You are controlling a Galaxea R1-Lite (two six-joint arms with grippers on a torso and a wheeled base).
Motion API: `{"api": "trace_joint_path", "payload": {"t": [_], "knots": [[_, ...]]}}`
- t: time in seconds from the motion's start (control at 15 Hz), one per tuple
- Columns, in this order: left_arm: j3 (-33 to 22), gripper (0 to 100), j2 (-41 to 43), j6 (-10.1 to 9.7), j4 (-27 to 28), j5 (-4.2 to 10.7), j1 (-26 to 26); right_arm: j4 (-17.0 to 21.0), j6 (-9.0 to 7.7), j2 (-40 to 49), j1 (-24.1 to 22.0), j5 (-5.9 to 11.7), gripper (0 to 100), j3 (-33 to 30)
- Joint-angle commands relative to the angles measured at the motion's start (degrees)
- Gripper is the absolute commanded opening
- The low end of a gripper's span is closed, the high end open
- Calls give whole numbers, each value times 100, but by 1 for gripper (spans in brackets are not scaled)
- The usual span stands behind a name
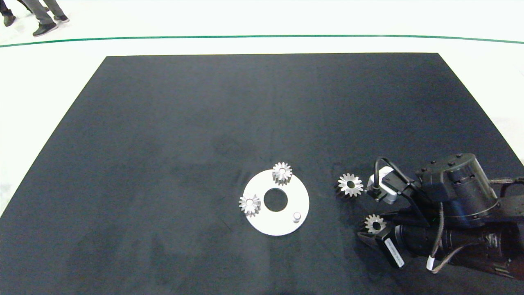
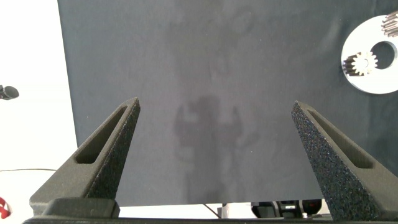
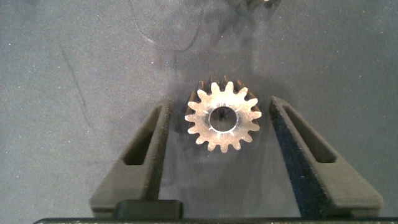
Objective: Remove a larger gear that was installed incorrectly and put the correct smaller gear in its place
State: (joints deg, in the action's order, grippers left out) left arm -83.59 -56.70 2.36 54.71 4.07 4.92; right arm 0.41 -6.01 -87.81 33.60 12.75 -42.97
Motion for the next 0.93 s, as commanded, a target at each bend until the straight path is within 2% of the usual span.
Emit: {"api": "trace_joint_path", "payload": {"t": [0.07, 0.4, 0.6, 0.87, 0.93], "knots": [[-8, 100, 1, 1, 31, 6, -9, 2, -5, -43, -2, 8, 55, -1], [-17, 100, 45, 1, 31, 6, 0, -6, -5, -52, -2, -1, 46, 61], [-17, 100, 54, 1, 31, 6, 0, -252, -5, -87, -2, 17, 40, 193], [-17, 100, 54, 1, 31, 6, 0, -331, -5, -43, 6, 26, 40, 237], [-17, 100, 54, 1, 31, 6, 0, -323, -32, 141, 130, -10, 38, 219]]}}
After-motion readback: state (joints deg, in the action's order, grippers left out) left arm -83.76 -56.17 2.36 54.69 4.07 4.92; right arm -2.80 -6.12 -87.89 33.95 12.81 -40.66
